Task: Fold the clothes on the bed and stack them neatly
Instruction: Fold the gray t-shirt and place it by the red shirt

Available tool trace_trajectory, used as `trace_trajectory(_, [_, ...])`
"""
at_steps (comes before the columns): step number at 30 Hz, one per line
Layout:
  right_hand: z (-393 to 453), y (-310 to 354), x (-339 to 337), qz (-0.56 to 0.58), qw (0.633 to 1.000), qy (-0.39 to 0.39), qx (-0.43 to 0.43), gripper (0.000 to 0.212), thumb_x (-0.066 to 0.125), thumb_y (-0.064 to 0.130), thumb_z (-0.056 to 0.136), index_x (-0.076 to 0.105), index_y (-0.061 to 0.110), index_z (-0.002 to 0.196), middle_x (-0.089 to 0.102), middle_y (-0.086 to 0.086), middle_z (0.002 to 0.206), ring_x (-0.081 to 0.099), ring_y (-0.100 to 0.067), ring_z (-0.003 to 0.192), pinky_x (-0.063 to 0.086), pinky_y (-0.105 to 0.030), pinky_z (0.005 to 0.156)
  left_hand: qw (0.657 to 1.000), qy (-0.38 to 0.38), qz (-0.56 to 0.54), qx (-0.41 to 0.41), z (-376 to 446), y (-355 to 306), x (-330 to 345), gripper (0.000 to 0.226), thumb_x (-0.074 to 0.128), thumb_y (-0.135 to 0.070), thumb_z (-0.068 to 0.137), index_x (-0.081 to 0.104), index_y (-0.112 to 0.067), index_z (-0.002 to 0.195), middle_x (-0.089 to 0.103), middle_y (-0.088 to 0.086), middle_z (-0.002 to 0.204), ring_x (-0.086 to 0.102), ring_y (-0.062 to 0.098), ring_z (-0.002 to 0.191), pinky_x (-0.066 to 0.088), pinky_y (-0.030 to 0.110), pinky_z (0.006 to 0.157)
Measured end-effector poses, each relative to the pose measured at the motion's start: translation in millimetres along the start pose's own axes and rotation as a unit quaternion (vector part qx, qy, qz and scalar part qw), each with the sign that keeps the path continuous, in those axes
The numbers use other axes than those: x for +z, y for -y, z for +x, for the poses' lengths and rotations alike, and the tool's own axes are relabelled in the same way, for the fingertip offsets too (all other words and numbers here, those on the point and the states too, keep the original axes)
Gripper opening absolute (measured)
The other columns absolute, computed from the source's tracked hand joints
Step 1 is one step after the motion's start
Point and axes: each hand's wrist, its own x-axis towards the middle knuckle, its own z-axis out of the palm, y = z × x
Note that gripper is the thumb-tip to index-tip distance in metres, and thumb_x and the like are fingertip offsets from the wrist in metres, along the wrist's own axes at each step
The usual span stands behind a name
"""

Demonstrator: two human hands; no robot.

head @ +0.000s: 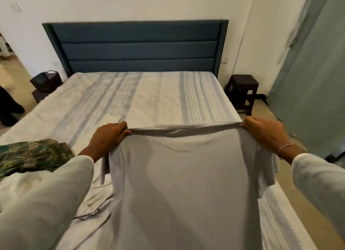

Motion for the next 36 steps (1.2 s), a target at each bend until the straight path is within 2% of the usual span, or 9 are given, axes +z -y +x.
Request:
trace_trajectory(3, [14.7, 0.9, 88.4, -0.007, 0.998, 0.057, 0.040, 0.017, 0.041, 0.051, 0.104, 0.046, 0.035, 0.108, 0.068, -0.002, 0.090, 0.067, -0.031, 0.068, 0.051, -0.038, 0.046, 0.997, 0.058, -0.039, -0.031, 27.4, 26.0, 86.5, 0.061, 0.023, -0.069, 0.095, 0.057, -0.019, 0.089, 0.067, 0.008, 0.082, 0.063, 0.034, 0.077, 0.046, 0.040, 0.064])
trace_trajectory(5, [25.8, -1.0, 169.7, -0.012, 0.995, 0.083, 0.046, 0.014, 0.049, 0.041, 0.102, 0.046, 0.033, 0.114, 0.069, -0.004, 0.091, 0.067, -0.033, 0.068, 0.052, -0.039, 0.045, 0.993, 0.086, -0.060, -0.053, 51.9, 46.4, 164.0, 0.051, 0.032, -0.062, 0.101, 0.056, -0.018, 0.089, 0.066, 0.007, 0.084, 0.063, 0.033, 0.079, 0.040, 0.038, 0.063])
trace_trajectory(7, [29.4, 0.0, 231.6, -0.023, 0.992, 0.111, 0.064, 0.021, 0.042, 0.043, 0.102, 0.053, 0.027, 0.108, 0.065, -0.003, 0.085, 0.066, -0.032, 0.066, 0.050, -0.040, 0.045, 0.988, 0.114, -0.064, -0.080, 62.9, 54.9, 224.9, 0.034, 0.040, -0.049, 0.103, 0.052, -0.020, 0.089, 0.067, 0.007, 0.087, 0.063, 0.033, 0.082, 0.037, 0.037, 0.064])
trace_trajectory(10, [24.4, -0.6, 314.3, -0.018, 0.987, 0.127, 0.099, 0.034, 0.035, 0.047, 0.100, 0.056, 0.021, 0.099, 0.060, -0.004, 0.083, 0.065, -0.031, 0.066, 0.041, -0.035, 0.043, 0.985, 0.130, -0.053, -0.103, 70.8, 67.7, 306.8, 0.029, 0.040, -0.043, 0.106, 0.051, -0.019, 0.094, 0.067, 0.007, 0.094, 0.063, 0.032, 0.085, 0.038, 0.037, 0.066])
trace_trajectory(15, [22.9, 3.3, 399.3, -0.043, 0.980, 0.157, 0.118, 0.023, 0.061, 0.034, 0.097, 0.060, 0.011, 0.097, 0.058, -0.013, 0.076, 0.061, -0.034, 0.051, 0.019, -0.024, 0.044, 0.987, 0.130, -0.003, -0.091, 83.0, 83.2, 398.5, 0.032, 0.039, -0.045, 0.105, 0.054, -0.018, 0.103, 0.067, 0.006, 0.094, 0.065, 0.034, 0.080, 0.043, 0.038, 0.064])
trace_trajectory(20, [37.5, -2.8, 437.5, -0.046, 0.985, 0.129, 0.103, 0.019, 0.068, 0.026, 0.094, 0.060, 0.009, 0.093, 0.057, -0.016, 0.070, 0.059, -0.035, 0.045, 0.013, -0.019, 0.048, 0.988, 0.127, 0.050, -0.077, 95.0, 96.9, 431.2, 0.034, 0.040, -0.047, 0.104, 0.053, -0.016, 0.101, 0.065, 0.007, 0.088, 0.065, 0.036, 0.071, 0.040, 0.036, 0.057])
trace_trajectory(27, [42.3, 3.5, 458.7, -0.057, 0.982, 0.129, 0.123, 0.023, 0.066, 0.027, 0.095, 0.064, 0.005, 0.098, 0.061, -0.022, 0.071, 0.062, -0.041, 0.051, 0.035, -0.034, 0.046, 0.972, 0.179, -0.006, -0.154, 90.1, 108.5, 436.7, 0.039, 0.045, -0.054, 0.101, 0.051, -0.015, 0.099, 0.065, 0.008, 0.091, 0.061, 0.034, 0.079, 0.038, 0.037, 0.062])
trace_trajectory(32, [26.6, 29.4, 461.2, -0.093, 0.975, 0.133, 0.149, 0.034, 0.039, 0.031, 0.099, 0.058, 0.005, 0.107, 0.062, -0.022, 0.091, 0.059, -0.040, 0.081, 0.043, -0.045, 0.067, 0.962, 0.187, -0.080, -0.182, 53.2, 124.8, 415.3, 0.038, 0.051, -0.055, 0.097, 0.050, -0.017, 0.099, 0.062, 0.005, 0.090, 0.054, 0.023, 0.075, 0.038, 0.036, 0.063])
trace_trajectory(36, [13.4, 65.0, 436.9, -0.077, 0.985, 0.098, 0.118, 0.035, 0.041, 0.032, 0.098, 0.056, 0.009, 0.120, 0.061, -0.016, 0.113, 0.055, -0.036, 0.100, 0.040, -0.046, 0.080, 0.953, 0.179, -0.031, -0.244, -3.0, 120.3, 386.0, 0.053, 0.039, -0.068, 0.095, 0.048, -0.016, 0.101, 0.057, 0.003, 0.086, 0.058, 0.027, 0.076, 0.046, 0.039, 0.066])
